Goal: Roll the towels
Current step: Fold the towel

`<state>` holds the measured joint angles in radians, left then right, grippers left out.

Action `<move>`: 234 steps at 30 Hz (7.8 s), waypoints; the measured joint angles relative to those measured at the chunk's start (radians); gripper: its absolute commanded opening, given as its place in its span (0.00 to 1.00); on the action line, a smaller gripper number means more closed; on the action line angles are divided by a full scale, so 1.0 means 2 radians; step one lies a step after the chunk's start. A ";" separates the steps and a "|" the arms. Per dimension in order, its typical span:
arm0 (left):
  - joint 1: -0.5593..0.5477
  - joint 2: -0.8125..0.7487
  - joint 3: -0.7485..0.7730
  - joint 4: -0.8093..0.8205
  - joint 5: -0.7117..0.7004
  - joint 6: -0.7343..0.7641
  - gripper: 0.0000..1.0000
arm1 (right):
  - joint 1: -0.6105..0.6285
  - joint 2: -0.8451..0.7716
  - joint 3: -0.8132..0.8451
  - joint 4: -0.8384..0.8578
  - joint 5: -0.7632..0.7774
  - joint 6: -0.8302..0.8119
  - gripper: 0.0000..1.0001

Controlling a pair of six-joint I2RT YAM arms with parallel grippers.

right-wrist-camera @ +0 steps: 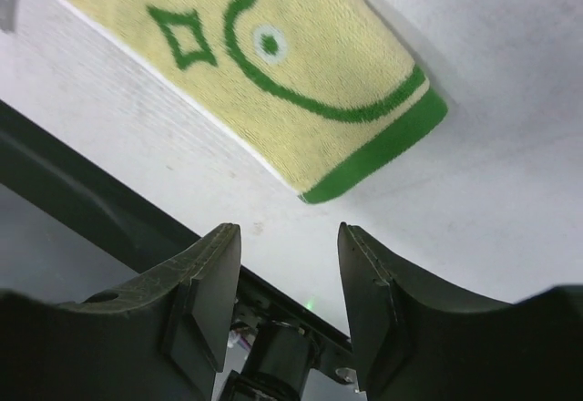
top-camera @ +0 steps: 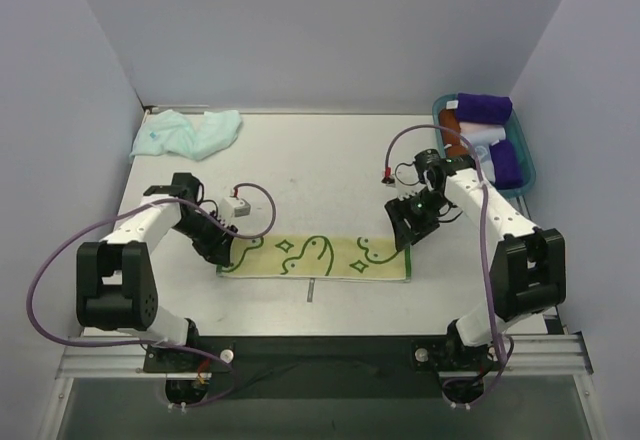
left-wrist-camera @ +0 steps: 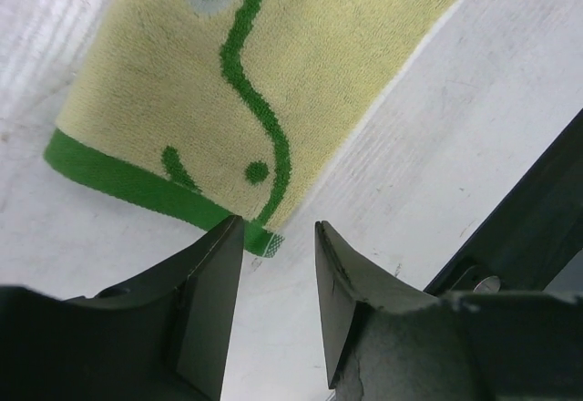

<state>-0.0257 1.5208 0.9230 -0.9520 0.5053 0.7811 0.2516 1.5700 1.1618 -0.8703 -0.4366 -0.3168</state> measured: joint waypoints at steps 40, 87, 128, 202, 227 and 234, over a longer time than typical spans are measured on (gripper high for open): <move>0.000 0.061 0.055 0.104 0.006 -0.195 0.61 | -0.007 0.188 0.166 0.067 0.143 0.061 0.45; -0.003 -0.016 0.041 0.105 0.023 -0.228 0.65 | -0.039 0.186 0.150 0.042 0.143 0.121 0.00; 0.001 -0.018 0.042 0.108 0.025 -0.264 0.97 | 0.167 0.295 0.312 -0.001 -0.006 0.173 0.00; -0.094 0.216 0.260 0.146 0.011 -0.273 0.71 | 0.103 0.173 0.123 0.055 -0.195 0.151 0.42; -0.104 0.309 0.315 0.180 0.031 -0.323 0.48 | 0.120 0.245 0.038 0.124 -0.205 0.184 0.25; -0.110 0.339 0.352 0.194 0.101 -0.340 0.66 | 0.136 0.199 -0.002 0.145 -0.244 0.211 0.45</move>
<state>-0.2451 2.1994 1.6272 -0.5632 0.7074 0.1020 0.5228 1.9678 1.1576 -0.5800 -0.9249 0.1059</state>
